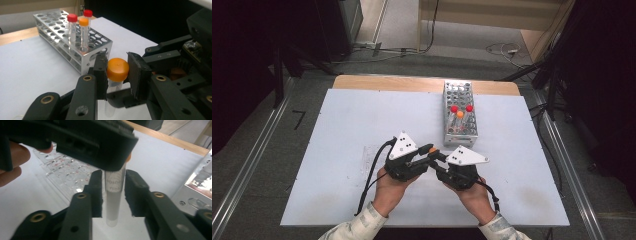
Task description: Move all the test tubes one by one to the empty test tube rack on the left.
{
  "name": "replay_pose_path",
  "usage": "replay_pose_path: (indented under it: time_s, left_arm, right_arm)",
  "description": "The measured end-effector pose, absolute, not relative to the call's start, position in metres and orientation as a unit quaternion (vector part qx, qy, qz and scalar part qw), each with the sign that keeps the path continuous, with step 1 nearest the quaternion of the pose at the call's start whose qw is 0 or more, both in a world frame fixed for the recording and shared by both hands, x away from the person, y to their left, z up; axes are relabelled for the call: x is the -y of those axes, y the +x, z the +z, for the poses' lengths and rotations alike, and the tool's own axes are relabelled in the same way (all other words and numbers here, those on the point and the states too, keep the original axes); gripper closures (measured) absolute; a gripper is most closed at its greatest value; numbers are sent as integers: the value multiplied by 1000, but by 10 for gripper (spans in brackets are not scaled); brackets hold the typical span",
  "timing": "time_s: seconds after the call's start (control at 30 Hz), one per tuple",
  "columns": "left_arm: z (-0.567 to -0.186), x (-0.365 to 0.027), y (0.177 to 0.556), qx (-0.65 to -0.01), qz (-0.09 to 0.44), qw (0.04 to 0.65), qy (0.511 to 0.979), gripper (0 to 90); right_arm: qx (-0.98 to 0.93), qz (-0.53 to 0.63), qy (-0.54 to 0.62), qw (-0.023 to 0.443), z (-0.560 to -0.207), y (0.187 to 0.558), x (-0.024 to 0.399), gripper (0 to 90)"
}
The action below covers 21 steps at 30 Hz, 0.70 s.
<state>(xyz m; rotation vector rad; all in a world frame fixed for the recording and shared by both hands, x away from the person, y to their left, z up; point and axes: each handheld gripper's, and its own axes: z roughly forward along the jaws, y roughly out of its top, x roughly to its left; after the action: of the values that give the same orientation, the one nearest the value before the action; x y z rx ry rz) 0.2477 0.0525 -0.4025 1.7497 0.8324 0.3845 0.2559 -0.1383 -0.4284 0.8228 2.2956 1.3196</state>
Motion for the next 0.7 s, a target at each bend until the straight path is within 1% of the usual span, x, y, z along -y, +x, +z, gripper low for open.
replay_pose_path:
  time_s: [0.03,0.13,0.27,0.37,0.7]
  left_arm:
    - [-400,-54,247,-352,162,554,737,702]
    - [-395,-60,246,-354,166,561,730,702]
    - [-388,-67,246,-358,162,570,722,701]
    - [-384,-74,246,-363,162,572,717,701]
    - [-375,-95,246,-373,171,568,714,700]
  right_arm:
    - [-814,469,291,182,-427,255,138,562]
    - [-815,471,287,177,-425,254,138,479]
    - [-820,469,279,173,-425,253,136,407]
    - [-820,469,282,169,-426,254,136,388]
    - [-822,464,286,167,-429,256,139,375]
